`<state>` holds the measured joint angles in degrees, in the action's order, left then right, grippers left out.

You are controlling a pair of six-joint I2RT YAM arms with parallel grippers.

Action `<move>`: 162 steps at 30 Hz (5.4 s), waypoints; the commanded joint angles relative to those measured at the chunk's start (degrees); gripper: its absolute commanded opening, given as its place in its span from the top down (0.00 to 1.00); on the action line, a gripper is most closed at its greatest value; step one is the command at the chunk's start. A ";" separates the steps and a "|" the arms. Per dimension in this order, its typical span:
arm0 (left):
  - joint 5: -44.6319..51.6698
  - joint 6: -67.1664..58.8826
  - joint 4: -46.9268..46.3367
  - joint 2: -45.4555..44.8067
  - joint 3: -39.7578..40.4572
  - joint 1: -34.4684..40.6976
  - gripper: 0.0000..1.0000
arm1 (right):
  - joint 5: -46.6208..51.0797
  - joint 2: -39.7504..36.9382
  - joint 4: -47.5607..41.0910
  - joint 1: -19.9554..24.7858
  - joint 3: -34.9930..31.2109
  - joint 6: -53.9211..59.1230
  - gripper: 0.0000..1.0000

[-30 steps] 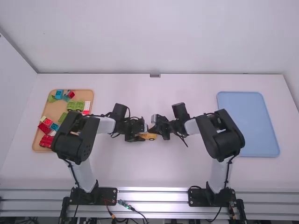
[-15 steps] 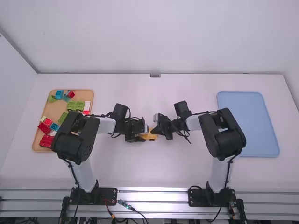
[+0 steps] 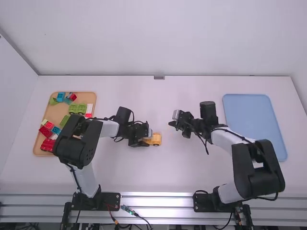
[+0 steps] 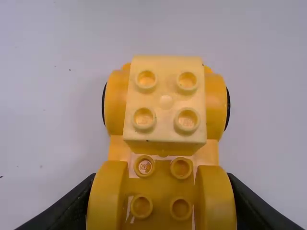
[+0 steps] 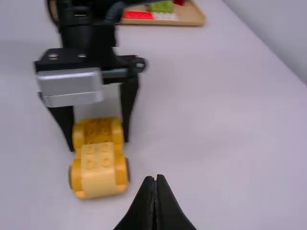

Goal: Assemble lego blocks to make yellow taxi

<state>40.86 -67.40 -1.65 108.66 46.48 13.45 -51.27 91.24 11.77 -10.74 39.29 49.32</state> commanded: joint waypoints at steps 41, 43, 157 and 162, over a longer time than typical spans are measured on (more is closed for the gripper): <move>-9.25 7.56 -2.31 -2.06 1.40 2.75 0.01 | 6.36 -6.00 -1.27 4.37 -3.32 -10.38 0.01; -11.40 7.63 -6.09 -3.83 2.73 2.62 0.01 | 6.34 -6.00 -1.03 4.37 -3.30 -10.36 0.01; -13.01 15.72 -24.80 -6.23 24.50 -43.06 0.01 | 15.37 -5.96 17.90 4.37 -3.32 -22.08 0.01; -14.59 22.47 -19.34 -6.25 21.55 -43.19 0.01 | 15.72 -5.96 18.53 4.37 -3.32 -22.10 0.01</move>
<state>25.91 -52.53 -22.00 101.91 69.97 -29.82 -35.59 86.39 30.02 -6.46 36.29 27.35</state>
